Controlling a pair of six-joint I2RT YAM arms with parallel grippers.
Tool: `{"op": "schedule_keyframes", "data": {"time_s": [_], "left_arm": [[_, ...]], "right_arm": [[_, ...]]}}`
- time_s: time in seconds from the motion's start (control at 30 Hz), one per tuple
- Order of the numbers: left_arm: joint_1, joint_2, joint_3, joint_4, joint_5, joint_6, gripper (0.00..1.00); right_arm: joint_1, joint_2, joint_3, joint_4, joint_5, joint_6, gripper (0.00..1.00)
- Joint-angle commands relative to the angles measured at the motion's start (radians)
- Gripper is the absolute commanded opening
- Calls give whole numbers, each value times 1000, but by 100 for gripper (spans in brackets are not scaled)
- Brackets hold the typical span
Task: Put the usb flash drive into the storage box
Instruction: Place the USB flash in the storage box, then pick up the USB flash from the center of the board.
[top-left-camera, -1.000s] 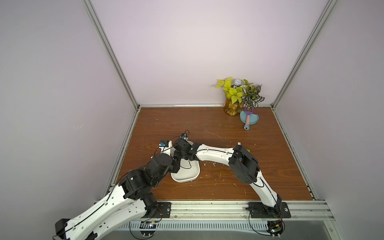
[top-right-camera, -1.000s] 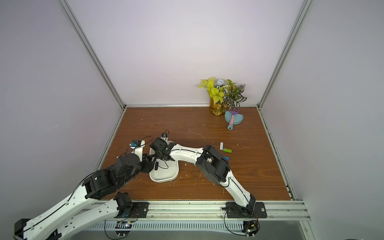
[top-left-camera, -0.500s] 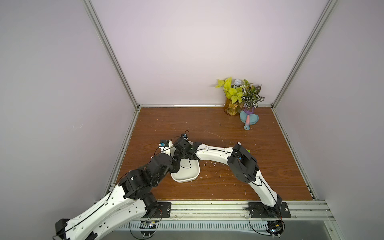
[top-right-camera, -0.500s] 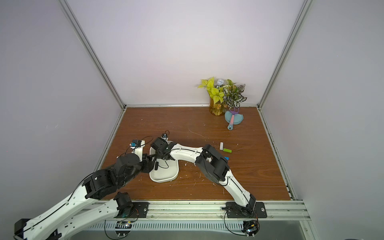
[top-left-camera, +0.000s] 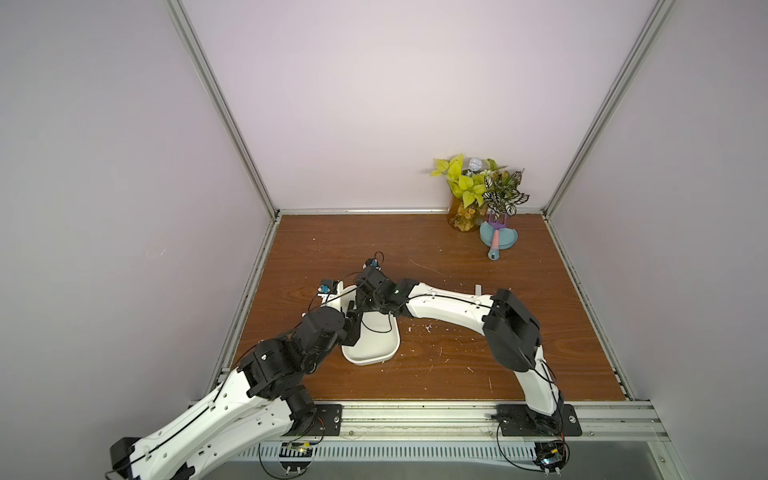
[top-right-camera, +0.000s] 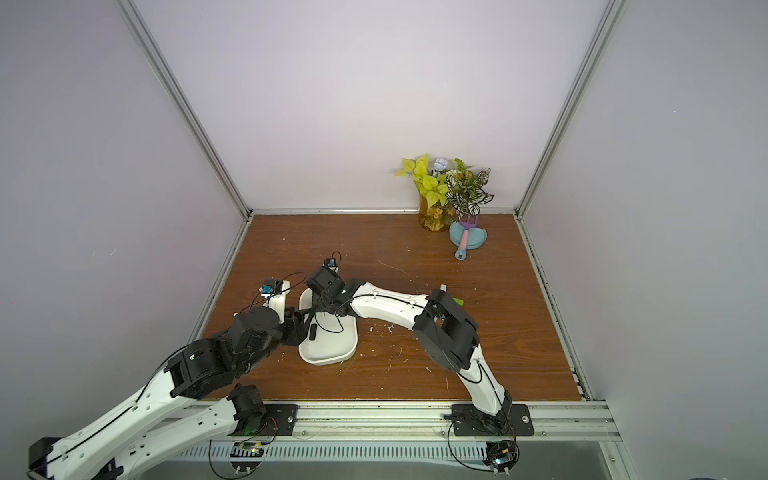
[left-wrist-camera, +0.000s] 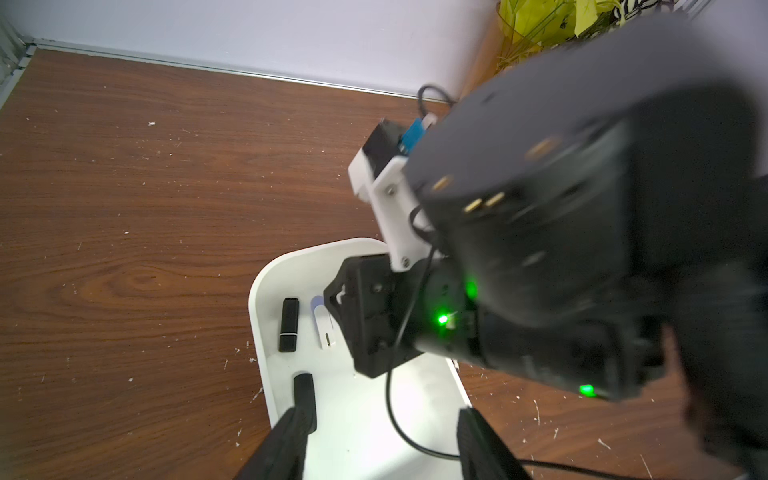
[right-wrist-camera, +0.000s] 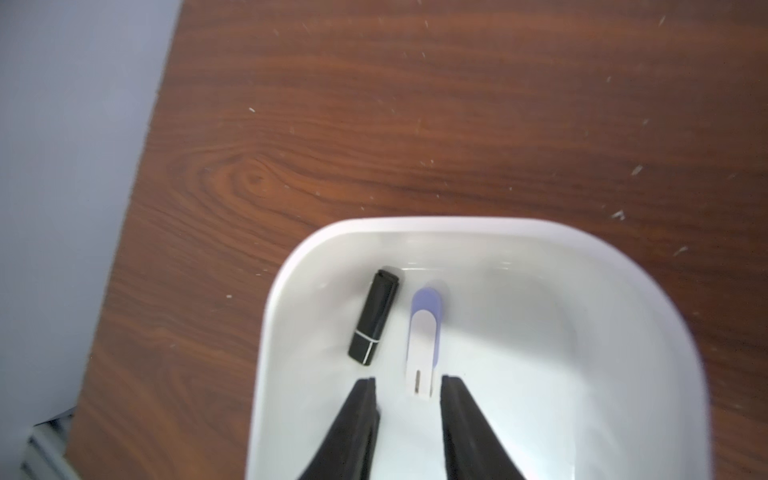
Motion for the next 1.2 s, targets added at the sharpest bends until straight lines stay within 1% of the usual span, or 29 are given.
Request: {"op": "schedule_keyframes", "data": {"time_s": [0.0,0.07,0.1,0.2,0.3,0.33,0.4,0.5,0.57,0.63,0.77,0.83,0.9,0.97,1.03,1.17], "left_arm": [[8,8,-8,-3,-13,-4,58],[8,13,-9,-3,-11,-4,58],[9,16,-9,-3,-11,-5,58],[9,35,-6,-1,-3,1,58],[9,78,-1,13,31,21,58],[9,96,4,22,54,34,58],[9,152,15,53,110,57,58],[6,253,15,157,197,60,58],[-15,346,32,243,250,68,57],[-34,474,68,327,287,95,57],[-48,767,226,349,330,133,52],[-46,911,325,344,336,164,49],[-42,1033,426,307,326,180,44],[-30,1133,504,294,333,199,39],[-23,1234,588,284,366,215,35],[-23,1378,706,266,412,237,33]], "right_arm": [[-55,-152,-11,-39,37,-103,33],[-101,-243,-90,-61,95,-134,35],[-141,-303,-155,-48,95,-155,35],[-283,-489,-402,37,47,-188,36],[-404,-670,-657,145,113,-223,37],[-439,-712,-715,164,126,-234,37],[-524,-793,-837,203,135,-237,37],[-642,-869,-987,290,89,-220,38],[-709,-900,-1065,339,64,-204,38],[-765,-927,-1128,385,55,-199,38],[-812,-977,-1201,408,117,-195,38],[-825,-1021,-1236,429,96,-187,38],[-827,-1059,-1269,451,104,-181,38],[-828,-1083,-1290,472,101,-175,38],[-829,-1101,-1299,478,99,-169,38],[-829,-1108,-1317,507,72,-160,38]]}}
